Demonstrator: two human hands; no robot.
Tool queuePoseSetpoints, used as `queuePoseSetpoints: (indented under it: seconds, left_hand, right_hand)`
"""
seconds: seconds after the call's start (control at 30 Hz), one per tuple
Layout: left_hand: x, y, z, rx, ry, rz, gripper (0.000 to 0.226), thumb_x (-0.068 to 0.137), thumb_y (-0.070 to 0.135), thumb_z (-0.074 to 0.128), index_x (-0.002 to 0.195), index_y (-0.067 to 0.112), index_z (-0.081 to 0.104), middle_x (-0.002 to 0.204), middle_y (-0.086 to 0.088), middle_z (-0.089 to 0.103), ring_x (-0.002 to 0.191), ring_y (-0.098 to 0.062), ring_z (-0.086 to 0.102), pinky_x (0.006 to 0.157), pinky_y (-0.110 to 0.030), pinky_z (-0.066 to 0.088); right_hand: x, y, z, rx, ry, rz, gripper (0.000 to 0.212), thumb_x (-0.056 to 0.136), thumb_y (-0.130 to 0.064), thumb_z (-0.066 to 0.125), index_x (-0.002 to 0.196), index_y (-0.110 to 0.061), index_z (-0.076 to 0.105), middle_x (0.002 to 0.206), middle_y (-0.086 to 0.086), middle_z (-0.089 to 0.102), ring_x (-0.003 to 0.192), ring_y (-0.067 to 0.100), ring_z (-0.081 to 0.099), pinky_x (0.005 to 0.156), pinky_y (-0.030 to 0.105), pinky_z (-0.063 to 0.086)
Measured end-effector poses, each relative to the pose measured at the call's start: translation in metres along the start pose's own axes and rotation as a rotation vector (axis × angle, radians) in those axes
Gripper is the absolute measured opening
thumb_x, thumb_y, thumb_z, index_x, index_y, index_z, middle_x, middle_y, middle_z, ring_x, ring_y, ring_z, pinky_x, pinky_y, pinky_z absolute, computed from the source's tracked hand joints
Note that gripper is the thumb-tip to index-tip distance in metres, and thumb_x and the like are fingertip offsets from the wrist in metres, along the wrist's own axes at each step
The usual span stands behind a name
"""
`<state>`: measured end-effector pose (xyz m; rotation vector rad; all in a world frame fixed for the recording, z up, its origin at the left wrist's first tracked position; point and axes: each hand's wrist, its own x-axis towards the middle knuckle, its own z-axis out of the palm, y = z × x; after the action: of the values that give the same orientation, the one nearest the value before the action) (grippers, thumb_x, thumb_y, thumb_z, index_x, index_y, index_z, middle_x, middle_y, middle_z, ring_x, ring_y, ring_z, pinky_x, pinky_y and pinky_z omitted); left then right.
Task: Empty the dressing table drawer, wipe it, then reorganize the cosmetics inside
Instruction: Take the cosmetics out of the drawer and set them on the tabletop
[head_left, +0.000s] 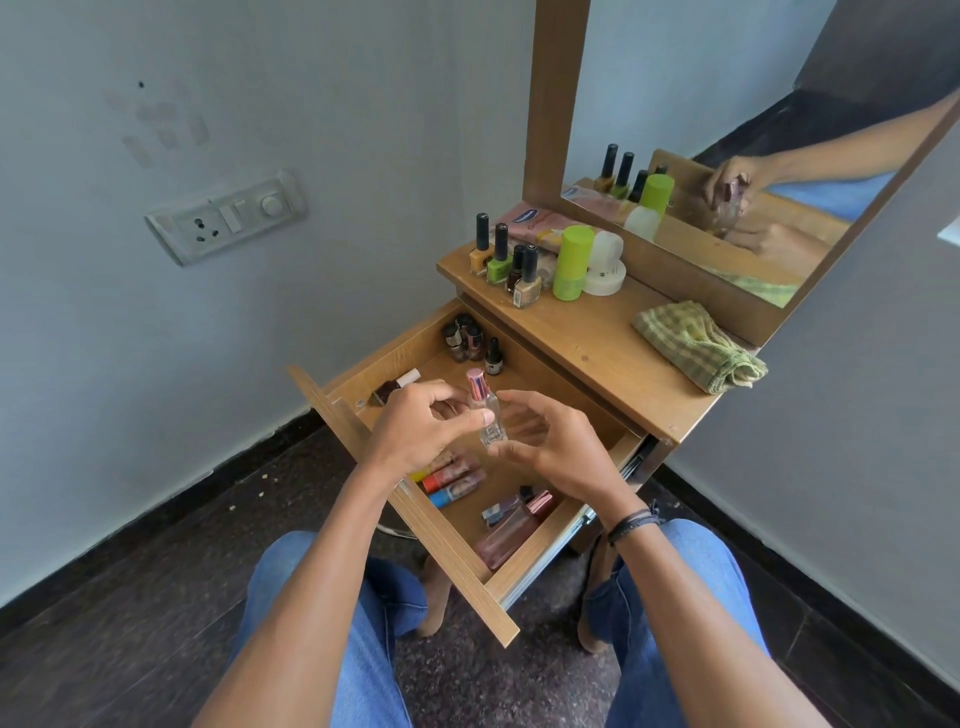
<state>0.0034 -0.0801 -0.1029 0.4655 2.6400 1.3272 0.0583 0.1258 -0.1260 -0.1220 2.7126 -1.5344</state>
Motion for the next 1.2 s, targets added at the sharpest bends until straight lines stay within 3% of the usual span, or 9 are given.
queuePoseSetpoints:
  seconds: [0.1,0.3,0.43,0.5,0.63,0.77,0.9,1.03,1.2]
  left_hand:
    - [-0.001,0.004,-0.001,-0.041,-0.02,-0.006,0.022,0.082,0.043,0.08,0.098,0.027,0.078,0.089,0.017,0.075,0.087,0.004,0.067,0.069,-0.008,0.049]
    - [-0.002,0.008,-0.001,-0.056,-0.069,0.012,0.021,0.087,0.042,0.076,0.101,0.026,0.075,0.091,0.025,0.07,0.09,0.014,0.062,0.07,0.003,0.041]
    - [-0.001,0.006,-0.001,-0.022,-0.076,0.017,0.028,0.095,0.043,0.063,0.115,0.025,0.072,0.105,0.024,0.067,0.096,0.014,0.06,0.08,-0.002,0.045]
    - [0.0,0.004,0.0,-0.011,-0.082,0.028,0.025,0.1,0.035,0.058,0.12,0.027,0.071,0.107,0.023,0.07,0.095,0.01,0.063,0.086,-0.011,0.05]
    - [0.0,-0.001,0.001,0.002,-0.088,0.031,0.027,0.103,0.025,0.055,0.125,0.035,0.067,0.112,0.022,0.068,0.103,0.004,0.064,0.091,-0.021,0.053]
    - [0.003,-0.005,0.004,0.096,-0.091,0.016,0.023,0.101,0.027,0.058,0.12,0.034,0.069,0.127,0.018,0.062,0.114,-0.001,0.06,0.097,-0.033,0.054]
    - [0.008,-0.01,0.009,0.301,-0.194,-0.096,0.026,0.094,0.039,0.066,0.121,0.039,0.067,0.146,0.011,0.049,0.13,-0.017,0.054,0.104,-0.05,0.048]
    - [0.01,-0.01,0.012,0.376,-0.208,-0.065,0.035,0.094,0.043,0.066,0.127,0.033,0.064,0.131,0.015,0.053,0.121,-0.011,0.054,0.098,-0.043,0.05]
    - [0.01,-0.01,0.013,0.355,-0.178,-0.074,0.029,0.095,0.04,0.066,0.123,0.031,0.066,0.124,0.019,0.053,0.111,-0.007,0.057,0.091,-0.039,0.053]
  right_hand:
    - [-0.002,-0.004,0.003,-0.094,0.024,-0.032,0.061,0.078,-0.045,0.084,0.134,-0.037,0.059,0.121,-0.017,0.067,0.11,-0.001,0.062,0.094,0.034,0.057]
    - [-0.006,-0.003,0.006,-0.17,0.124,-0.052,0.041,0.088,-0.035,0.076,0.127,-0.03,0.064,0.115,-0.017,0.066,0.101,-0.001,0.062,0.085,0.026,0.058]
    - [-0.006,-0.006,0.003,-0.143,0.256,-0.027,0.034,0.09,-0.027,0.073,0.123,-0.022,0.068,0.113,-0.017,0.068,0.096,-0.008,0.06,0.082,0.005,0.046]
    - [-0.006,-0.005,0.002,-0.089,0.318,0.0,0.032,0.089,-0.024,0.074,0.121,-0.021,0.069,0.108,-0.021,0.066,0.09,-0.013,0.06,0.08,0.002,0.044]
    - [-0.002,-0.006,-0.001,0.043,0.422,0.033,0.031,0.086,-0.025,0.079,0.116,-0.022,0.07,0.107,-0.021,0.069,0.099,-0.008,0.064,0.088,0.013,0.051]
    - [0.006,-0.02,-0.015,0.208,0.556,-0.023,0.028,0.085,-0.014,0.08,0.11,-0.017,0.067,0.104,-0.01,0.071,0.091,0.0,0.07,0.08,0.016,0.057]
    - [0.033,-0.03,-0.037,0.084,0.723,-0.035,0.026,0.085,-0.021,0.079,0.107,-0.015,0.067,0.105,-0.004,0.069,0.091,0.009,0.07,0.078,0.024,0.06]
    - [0.057,-0.032,-0.053,-0.026,0.773,0.041,0.031,0.083,-0.028,0.078,0.109,-0.013,0.072,0.101,-0.005,0.072,0.088,0.009,0.066,0.08,0.029,0.057]
    - [0.074,-0.031,-0.053,-0.06,0.691,0.131,0.032,0.082,-0.026,0.079,0.11,-0.013,0.074,0.094,-0.006,0.071,0.088,0.009,0.067,0.083,0.03,0.059]
